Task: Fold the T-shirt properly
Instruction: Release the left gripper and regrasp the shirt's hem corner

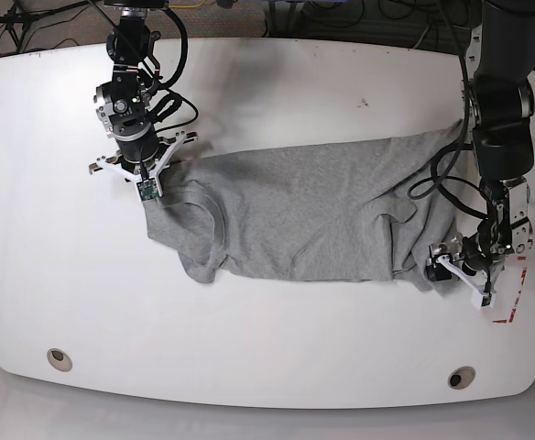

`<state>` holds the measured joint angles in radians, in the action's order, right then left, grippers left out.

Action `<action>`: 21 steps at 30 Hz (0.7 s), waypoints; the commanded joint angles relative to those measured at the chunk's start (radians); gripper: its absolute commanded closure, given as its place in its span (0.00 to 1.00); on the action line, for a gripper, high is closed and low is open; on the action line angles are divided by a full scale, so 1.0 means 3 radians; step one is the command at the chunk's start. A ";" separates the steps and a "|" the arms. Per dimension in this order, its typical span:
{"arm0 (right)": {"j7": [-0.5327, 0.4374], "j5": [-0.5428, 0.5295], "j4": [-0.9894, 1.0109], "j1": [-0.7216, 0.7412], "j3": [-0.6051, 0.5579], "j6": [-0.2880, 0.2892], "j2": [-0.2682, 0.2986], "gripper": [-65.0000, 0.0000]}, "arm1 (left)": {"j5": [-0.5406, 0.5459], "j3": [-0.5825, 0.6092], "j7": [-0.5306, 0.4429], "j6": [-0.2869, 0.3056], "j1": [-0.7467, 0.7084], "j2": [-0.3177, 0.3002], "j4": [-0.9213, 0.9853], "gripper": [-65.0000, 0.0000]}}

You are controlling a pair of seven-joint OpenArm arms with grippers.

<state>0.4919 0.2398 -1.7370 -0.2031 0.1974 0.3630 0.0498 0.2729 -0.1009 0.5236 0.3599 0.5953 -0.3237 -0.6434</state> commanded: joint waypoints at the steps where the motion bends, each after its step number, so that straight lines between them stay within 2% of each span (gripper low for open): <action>1: -0.0133 -0.0004 -0.0053 0.0035 0.0015 -0.0031 0.0026 1.00 | 0.0039 0.0006 -0.0070 0.0010 0.0100 -0.0033 -0.0047 0.53; 7: -0.0133 -0.0004 -0.0053 0.0035 0.0015 -0.0031 0.0026 1.00 | 0.0039 0.0001 -0.0060 0.0005 0.0090 -0.0033 -0.0052 0.88; 9: -0.0133 -0.0004 -0.0053 0.0035 0.0015 -0.0031 0.0026 1.00 | 0.0039 0.0001 -0.0050 0.0010 0.0085 -0.0039 -0.0052 0.93; 17: -0.0133 -0.0004 -0.0053 0.0035 0.0015 -0.0031 0.0026 1.00 | 0.0044 -0.0014 -0.0034 0.0010 0.0074 -0.0059 -0.0073 0.94; 21: -0.0133 -0.0004 -0.0053 0.0035 0.0015 -0.0031 0.0021 1.00 | 0.0126 -0.0065 0.0180 0.0015 0.0008 -0.0064 -0.0190 0.96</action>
<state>0.4747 0.2394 -1.7370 -0.2031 0.1993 0.3626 0.0498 0.2886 -0.1051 0.5430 0.3599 0.5785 -0.3260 -0.6567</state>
